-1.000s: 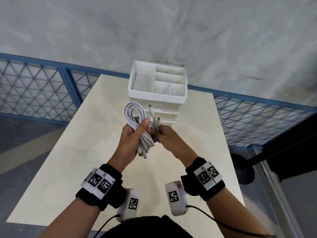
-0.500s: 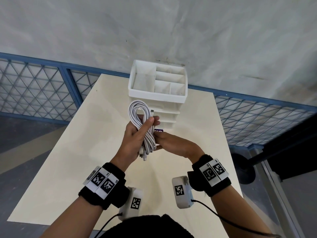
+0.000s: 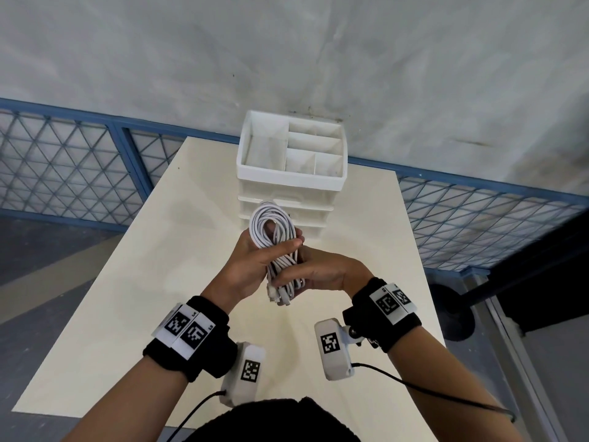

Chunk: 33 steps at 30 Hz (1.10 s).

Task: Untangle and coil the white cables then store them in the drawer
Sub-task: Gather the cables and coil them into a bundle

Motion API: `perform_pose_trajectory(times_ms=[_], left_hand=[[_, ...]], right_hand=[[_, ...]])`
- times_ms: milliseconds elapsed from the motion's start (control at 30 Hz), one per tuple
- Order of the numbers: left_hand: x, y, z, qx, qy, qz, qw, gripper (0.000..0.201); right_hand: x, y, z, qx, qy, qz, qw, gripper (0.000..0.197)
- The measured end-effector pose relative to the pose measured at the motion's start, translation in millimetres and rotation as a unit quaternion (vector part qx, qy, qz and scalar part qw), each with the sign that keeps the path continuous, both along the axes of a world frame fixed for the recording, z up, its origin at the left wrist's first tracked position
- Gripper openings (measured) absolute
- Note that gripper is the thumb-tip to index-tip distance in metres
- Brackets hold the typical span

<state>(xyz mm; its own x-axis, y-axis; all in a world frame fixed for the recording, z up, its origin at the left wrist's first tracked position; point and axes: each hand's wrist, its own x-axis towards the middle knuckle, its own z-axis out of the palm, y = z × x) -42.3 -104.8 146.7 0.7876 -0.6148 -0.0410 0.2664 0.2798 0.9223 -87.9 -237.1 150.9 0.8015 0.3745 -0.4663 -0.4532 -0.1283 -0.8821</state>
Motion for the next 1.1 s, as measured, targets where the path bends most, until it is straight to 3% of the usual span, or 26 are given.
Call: perform_pose_trajectory(times_ms=[100, 300, 433, 500, 600, 667, 733, 900, 1100], left_hand=[[-3, -1, -1, -0.002, 0.007, 0.023, 1.0, 0.013], [-5, 0, -6, -0.018, 0.019, 0.034, 0.999, 0.014], [1, 5, 1, 0.004, 0.015, 0.029, 0.999, 0.019], [6, 8, 5, 0.003, 0.047, -0.003, 0.999, 0.03], [15, 18, 1, -0.1, 0.127, -0.111, 0.981, 0.052], [16, 22, -2, -0.178, 0.16, -0.168, 0.956, 0.046], [15, 18, -4, -0.199, 0.168, -0.143, 0.955, 0.038], [11, 3, 7, -0.155, 0.243, 0.034, 0.957, 0.047], [5, -13, 9, -0.065, 0.26, 0.181, 0.946, 0.053]], right_hand=[[-1, 4, 1, 0.029, 0.032, -0.017, 0.999, 0.011], [2, 14, -2, -0.034, 0.03, -0.046, 0.998, 0.016], [-1, 18, -3, 0.043, 0.078, -0.066, 0.994, 0.005], [-3, 18, -2, 0.069, 0.087, -0.056, 0.992, 0.004], [-6, 20, -3, 0.056, 0.08, -0.014, 0.995, 0.007], [-9, 21, -3, 0.045, 0.074, 0.004, 0.996, 0.008], [-10, 22, 1, 0.02, 0.062, 0.005, 0.998, 0.009], [-11, 22, 11, -0.141, -0.023, 0.027, 0.989, 0.024], [-14, 36, -2, -0.355, -0.155, -0.041, 0.921, 0.016]])
